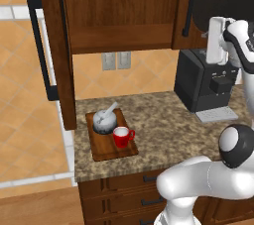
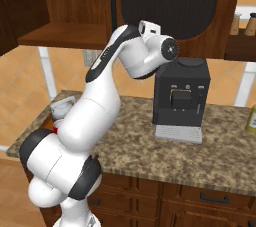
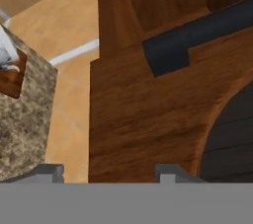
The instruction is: Pick the kettle from the counter and place it on the tray. Then pick the mug from the cabinet and place it on the tray. Then close the cabinet doors.
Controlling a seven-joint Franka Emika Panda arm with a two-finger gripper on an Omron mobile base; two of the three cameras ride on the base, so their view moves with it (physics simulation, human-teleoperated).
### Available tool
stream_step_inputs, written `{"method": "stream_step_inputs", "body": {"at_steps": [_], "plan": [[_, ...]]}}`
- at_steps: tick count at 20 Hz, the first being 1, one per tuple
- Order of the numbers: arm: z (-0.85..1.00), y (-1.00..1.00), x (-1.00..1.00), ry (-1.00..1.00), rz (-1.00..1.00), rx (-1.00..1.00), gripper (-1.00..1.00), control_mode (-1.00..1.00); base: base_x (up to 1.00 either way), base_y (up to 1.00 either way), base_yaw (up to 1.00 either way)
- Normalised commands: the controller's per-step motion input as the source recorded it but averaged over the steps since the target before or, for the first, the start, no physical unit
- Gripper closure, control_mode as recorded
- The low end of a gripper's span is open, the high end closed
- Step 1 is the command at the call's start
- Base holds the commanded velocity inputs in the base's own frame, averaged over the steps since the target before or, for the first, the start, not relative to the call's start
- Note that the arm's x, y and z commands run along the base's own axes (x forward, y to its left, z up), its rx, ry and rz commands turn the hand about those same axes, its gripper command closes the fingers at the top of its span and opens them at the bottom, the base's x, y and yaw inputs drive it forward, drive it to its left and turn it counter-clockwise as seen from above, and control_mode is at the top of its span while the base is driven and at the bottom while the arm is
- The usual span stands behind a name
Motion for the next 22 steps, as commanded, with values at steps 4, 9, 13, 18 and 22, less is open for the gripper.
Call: {"method": "stream_step_inputs", "body": {"at_steps": [4, 9, 13, 18, 22], "plan": [[-1.0, 0.29, 0.45, 0.11, 0.0, -0.22, -1.0, -1.0, 0.0, 0.0, 0.0], [-1.0, 0.13, 0.2, 0.09, 0.0, -0.2, -1.0, -1.0, 0.0, 0.0, 0.0], [-0.92, 0.0, -0.13, -0.01, 0.0, -0.14, -1.0, -1.0, 0.0, 0.0, 0.0], [-0.41, 0.0, -0.73, -0.16, -0.01, -0.04, -1.0, -1.0, 0.0, 0.0, 0.0], [0.07, 0.0, -0.82, -0.17, -0.04, 0.0, -1.0, -1.0, 0.0, 0.0, 0.0]]}}
